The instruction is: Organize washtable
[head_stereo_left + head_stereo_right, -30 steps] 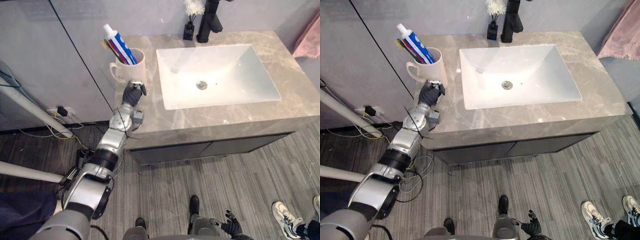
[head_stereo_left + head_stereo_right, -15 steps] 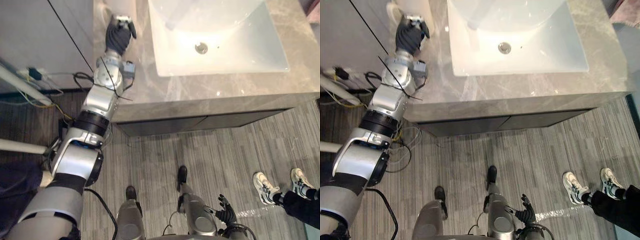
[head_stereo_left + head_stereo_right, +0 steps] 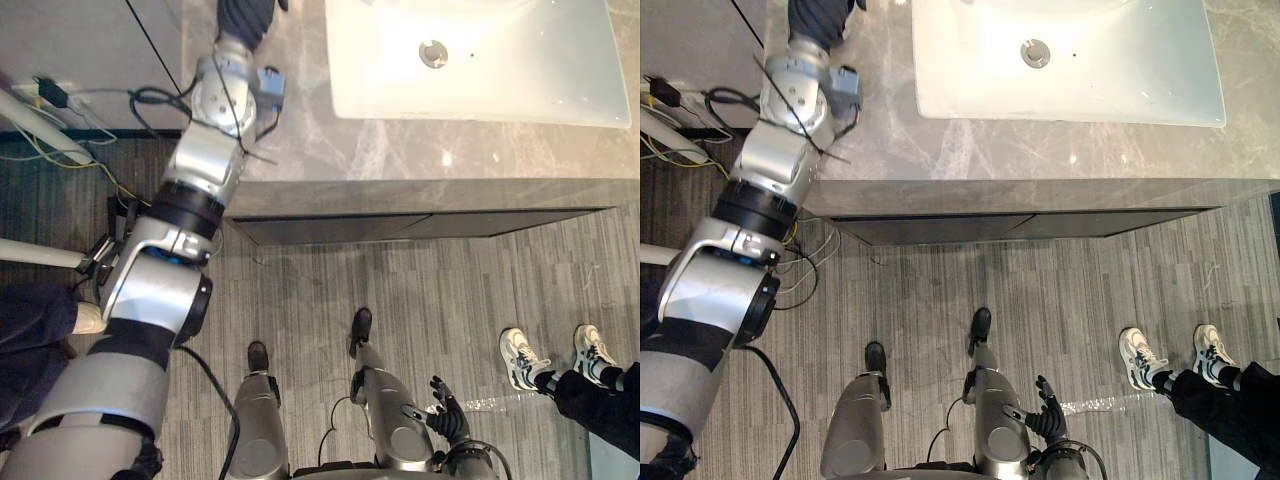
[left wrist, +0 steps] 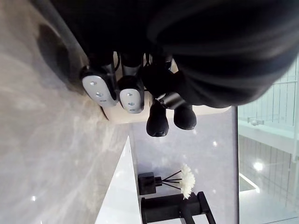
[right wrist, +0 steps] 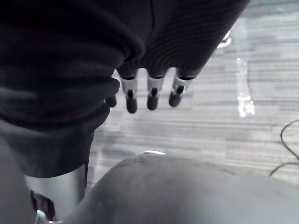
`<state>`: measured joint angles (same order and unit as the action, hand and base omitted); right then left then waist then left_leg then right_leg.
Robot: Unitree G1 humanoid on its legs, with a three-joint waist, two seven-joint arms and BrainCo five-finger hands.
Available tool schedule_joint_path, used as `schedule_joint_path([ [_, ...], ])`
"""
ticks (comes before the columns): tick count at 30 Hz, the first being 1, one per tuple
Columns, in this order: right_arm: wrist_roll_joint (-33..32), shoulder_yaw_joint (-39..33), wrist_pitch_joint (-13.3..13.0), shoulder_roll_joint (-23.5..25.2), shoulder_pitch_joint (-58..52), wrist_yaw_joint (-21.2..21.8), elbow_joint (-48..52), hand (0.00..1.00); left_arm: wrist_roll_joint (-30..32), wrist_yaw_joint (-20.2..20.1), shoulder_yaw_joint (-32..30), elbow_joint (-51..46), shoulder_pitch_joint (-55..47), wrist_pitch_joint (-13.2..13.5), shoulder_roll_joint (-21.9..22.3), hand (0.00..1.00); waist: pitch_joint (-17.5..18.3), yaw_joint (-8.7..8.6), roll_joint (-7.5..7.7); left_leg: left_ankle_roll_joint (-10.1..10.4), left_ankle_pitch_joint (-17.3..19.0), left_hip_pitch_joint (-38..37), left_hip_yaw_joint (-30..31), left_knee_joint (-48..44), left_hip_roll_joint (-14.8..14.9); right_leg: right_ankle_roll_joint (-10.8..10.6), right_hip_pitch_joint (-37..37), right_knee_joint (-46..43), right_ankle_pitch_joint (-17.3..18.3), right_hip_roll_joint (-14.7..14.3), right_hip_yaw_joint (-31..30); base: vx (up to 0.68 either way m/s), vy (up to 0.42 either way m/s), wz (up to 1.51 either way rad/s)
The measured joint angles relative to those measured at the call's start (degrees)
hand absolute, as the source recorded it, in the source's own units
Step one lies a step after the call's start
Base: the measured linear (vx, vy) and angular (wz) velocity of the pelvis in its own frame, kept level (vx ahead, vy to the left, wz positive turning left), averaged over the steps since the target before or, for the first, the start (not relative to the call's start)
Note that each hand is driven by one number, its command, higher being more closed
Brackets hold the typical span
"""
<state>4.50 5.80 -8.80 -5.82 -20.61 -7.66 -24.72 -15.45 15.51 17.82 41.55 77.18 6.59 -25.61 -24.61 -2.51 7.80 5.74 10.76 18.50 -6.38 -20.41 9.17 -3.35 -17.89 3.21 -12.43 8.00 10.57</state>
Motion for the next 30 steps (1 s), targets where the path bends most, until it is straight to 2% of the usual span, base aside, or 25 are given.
schedule_joint_path([
  [8, -0.5, 0.7, -0.9, -0.1, -2.3, 0.0, 2.0, 0.0, -0.3, 1.1, -0.1, 1.3, 5.0, -0.1, 0.2, 1.0, 0.0, 0.02, 0.0, 0.3, 1.4, 2.1, -1.6, -2.6, 1.7, 0.3, -2.0, 0.0, -0.4, -1.1, -1.3, -0.02, 0.003, -0.12],
  [16, -0.5, -0.2, -0.9, -0.1, -2.5, 0.0, 1.9, 0.0, -1.9, 1.3, -0.8, 1.3, 5.5, 0.1, 0.8, 1.0, 0.0, 0.11, -0.02, 0.7, 2.0, 2.9, -2.5, -3.5, 2.8, 0.5, -3.0, 0.0, -0.7, -1.9, -1.8, -0.03, 0.004, -0.08],
  [20, -0.6, -0.4, -1.1, -0.1, -2.6, -0.1, 2.0, 0.0, -2.0, 2.2, -2.4, 1.3, 5.6, 0.1, 0.8, 1.0, 0.0, 0.19, -0.01, 0.7, 2.2, 3.9, -3.4, -4.3, 3.0, 0.6, -4.4, 0.0, -1.2, -2.0, -2.9, -0.09, 0.023, -0.18],
  [21, -1.7, -0.4, -1.3, 0.4, -4.3, -0.1, 3.8, 0.0, -2.0, 2.3, -3.1, 1.3, 6.2, 0.2, 0.8, 1.0, 0.1, 0.34, -0.1, 0.8, 3.7, 5.9, -4.1, -7.1, 4.8, 1.1, -5.5, 0.2, -1.8, -3.2, -3.4, -0.21, 0.023, -0.27],
  [24, -1.8, -0.4, -1.4, 0.4, -4.3, -0.1, 4.0, 0.0, -2.0, 2.4, -4.8, 1.3, 6.5, 0.2, 0.9, 1.0, 0.1, 0.35, -0.2, 0.8, 3.7, 6.2, -4.4, -7.6, 4.9, 1.0, -5.6, 0.8, -2.3, -3.3, -3.6, -0.12, 0.008, -0.11],
  [27, -1.7, -0.5, -1.5, 0.4, -4.4, 0.0, 3.6, 0.0, -2.0, 2.2, -5.8, 1.3, 6.0, 0.2, 2.8, 1.0, 0.2, 1.14, -0.37, 0.8, 3.7, 5.5, -4.4, -7.6, 4.9, 1.0, -4.9, 0.8, -2.3, -3.3, -3.5, -0.09, 0.022, 0.01],
  [30, -1.7, -0.5, -1.5, 0.2, -4.4, 0.0, 2.9, 0.0, -2.0, 2.3, -6.8, 0.4, 2.0, 0.3, 3.5, 1.0, 1.8, 1.0, -1.69, 0.7, 3.7, 4.8, -4.1, -7.1, 4.6, 1.0, -4.1, 0.9, -2.3, -3.1, -3.0, -0.04, 0.028, 0.06],
])
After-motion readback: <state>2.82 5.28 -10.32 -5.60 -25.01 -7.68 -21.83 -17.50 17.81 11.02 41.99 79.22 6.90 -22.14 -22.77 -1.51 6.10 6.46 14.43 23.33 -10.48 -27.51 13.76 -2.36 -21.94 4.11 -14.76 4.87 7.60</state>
